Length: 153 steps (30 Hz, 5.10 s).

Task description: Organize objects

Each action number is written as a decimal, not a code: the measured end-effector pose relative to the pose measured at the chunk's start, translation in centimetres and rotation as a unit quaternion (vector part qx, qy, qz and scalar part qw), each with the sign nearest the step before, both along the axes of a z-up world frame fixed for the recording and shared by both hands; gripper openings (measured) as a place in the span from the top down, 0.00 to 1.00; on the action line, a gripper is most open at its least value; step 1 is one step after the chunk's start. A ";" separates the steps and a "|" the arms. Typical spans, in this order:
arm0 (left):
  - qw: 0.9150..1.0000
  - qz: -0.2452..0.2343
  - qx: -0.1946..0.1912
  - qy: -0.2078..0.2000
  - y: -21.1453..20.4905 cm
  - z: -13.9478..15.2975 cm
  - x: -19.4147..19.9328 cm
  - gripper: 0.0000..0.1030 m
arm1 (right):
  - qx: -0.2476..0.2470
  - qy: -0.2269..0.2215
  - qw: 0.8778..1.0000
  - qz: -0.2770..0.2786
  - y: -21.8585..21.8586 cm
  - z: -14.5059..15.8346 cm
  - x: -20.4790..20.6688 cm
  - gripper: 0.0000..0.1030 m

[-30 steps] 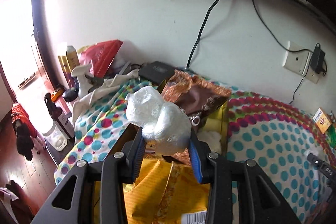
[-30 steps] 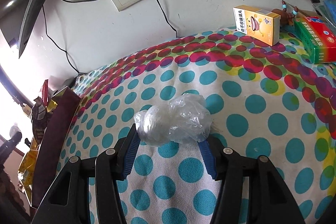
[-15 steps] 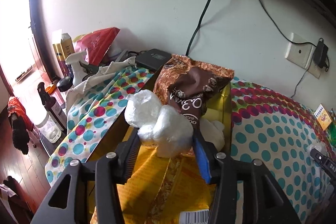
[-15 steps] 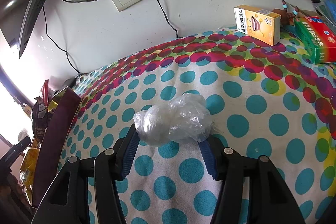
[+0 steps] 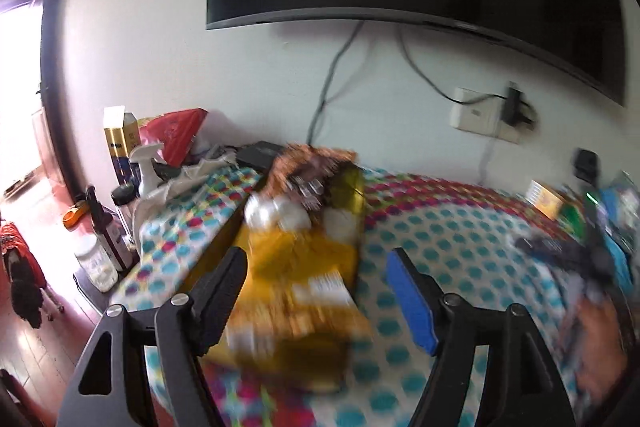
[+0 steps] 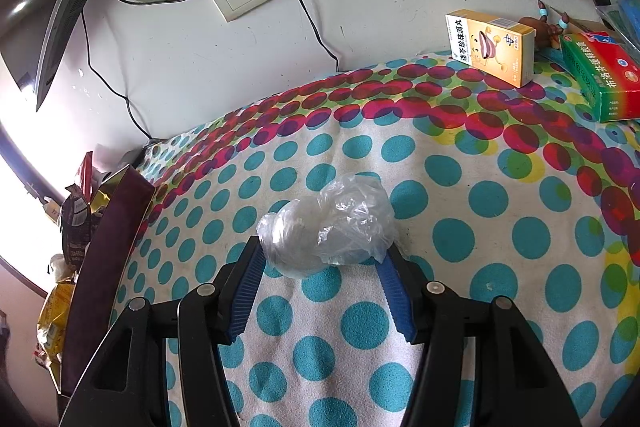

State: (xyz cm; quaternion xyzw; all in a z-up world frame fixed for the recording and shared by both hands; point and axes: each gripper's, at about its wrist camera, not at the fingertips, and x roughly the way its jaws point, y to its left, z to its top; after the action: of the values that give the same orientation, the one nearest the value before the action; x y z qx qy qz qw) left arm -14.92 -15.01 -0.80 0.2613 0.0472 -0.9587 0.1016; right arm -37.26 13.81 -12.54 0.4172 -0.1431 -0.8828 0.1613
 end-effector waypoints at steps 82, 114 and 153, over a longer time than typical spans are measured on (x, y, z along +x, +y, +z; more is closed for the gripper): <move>0.989 -0.004 0.099 -0.109 0.8 -10.2 8.9 0.28 | 0.241 0.054 0.954 0.170 -18.0 1.6 3.1 0.07; 0.991 -0.004 0.106 -0.087 0.2 -8.8 9.6 0.28 | 0.160 0.140 0.923 0.322 -28.8 9.4 11.4 0.96; 0.995 0.024 0.050 -0.082 0.9 -7.0 10.9 0.11 | 0.127 0.104 0.960 0.225 -18.4 9.7 11.7 0.00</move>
State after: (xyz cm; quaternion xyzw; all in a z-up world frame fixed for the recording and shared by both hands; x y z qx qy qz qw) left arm -4.03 -14.14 -7.84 0.3429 0.0923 -0.9277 0.1148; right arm -25.56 -4.58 -2.81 0.3614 0.0853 -0.8731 0.3160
